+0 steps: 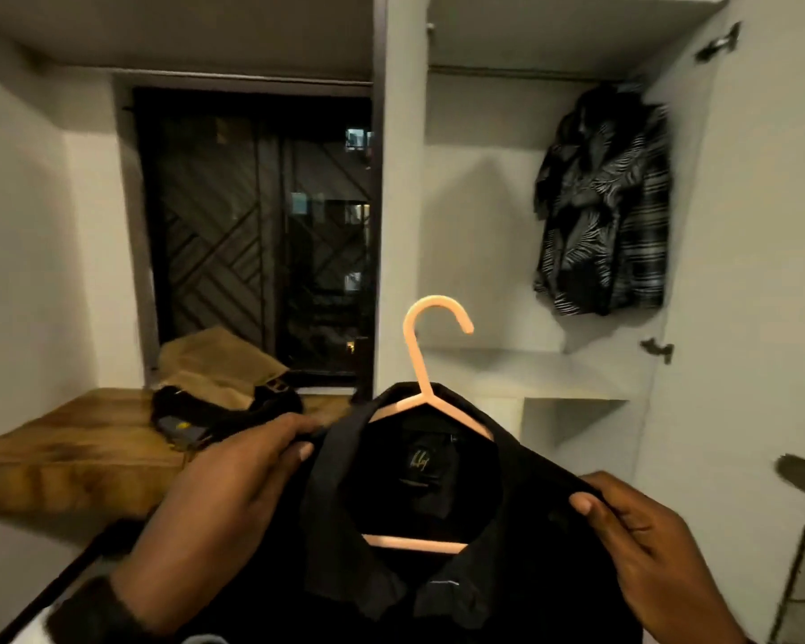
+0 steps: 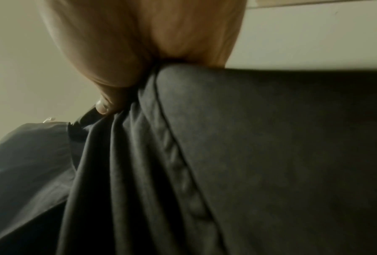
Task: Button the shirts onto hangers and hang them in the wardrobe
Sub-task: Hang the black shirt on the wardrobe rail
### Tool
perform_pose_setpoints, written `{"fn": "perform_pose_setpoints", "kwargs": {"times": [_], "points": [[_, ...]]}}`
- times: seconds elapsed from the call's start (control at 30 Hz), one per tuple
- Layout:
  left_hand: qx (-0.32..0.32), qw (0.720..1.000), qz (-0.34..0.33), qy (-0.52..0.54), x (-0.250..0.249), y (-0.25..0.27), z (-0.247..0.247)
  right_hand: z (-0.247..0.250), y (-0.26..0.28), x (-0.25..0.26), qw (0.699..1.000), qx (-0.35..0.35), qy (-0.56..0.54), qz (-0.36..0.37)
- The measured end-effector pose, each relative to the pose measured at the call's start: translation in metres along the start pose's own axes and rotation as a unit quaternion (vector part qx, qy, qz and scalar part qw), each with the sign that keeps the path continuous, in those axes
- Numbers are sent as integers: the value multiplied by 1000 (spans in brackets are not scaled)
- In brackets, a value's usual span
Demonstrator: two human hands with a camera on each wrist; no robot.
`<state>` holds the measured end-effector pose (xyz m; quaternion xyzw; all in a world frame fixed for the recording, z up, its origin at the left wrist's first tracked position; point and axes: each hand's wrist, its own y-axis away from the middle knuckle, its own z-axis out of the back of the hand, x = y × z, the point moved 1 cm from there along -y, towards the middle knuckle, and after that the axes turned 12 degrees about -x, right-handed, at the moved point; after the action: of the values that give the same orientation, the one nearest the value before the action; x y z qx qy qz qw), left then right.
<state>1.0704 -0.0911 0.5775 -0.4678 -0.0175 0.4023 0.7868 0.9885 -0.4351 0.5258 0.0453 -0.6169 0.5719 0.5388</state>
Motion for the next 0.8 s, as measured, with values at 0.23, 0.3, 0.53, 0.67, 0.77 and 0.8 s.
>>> {"fn": "perform_pose_setpoints", "kwargs": {"times": [0.23,0.3,0.53,0.67,0.77,0.8], "points": [[4,999,-43,25,-61,-107,-172,119,-66,-42,993,-22,104,-53],[2,997,-65,27,-70,-138,-209,142,-91,-58,989,-9,137,-60],[36,980,-99,166,-57,-258,-340,171,-169,-160,907,141,375,-129],[63,968,-122,208,-47,-315,-410,159,-214,-183,856,121,486,-126],[87,967,-118,207,-43,-355,-464,150,-247,-208,866,85,468,-157],[86,968,-106,209,-41,-368,-475,147,-256,-216,893,62,398,-202]]}}
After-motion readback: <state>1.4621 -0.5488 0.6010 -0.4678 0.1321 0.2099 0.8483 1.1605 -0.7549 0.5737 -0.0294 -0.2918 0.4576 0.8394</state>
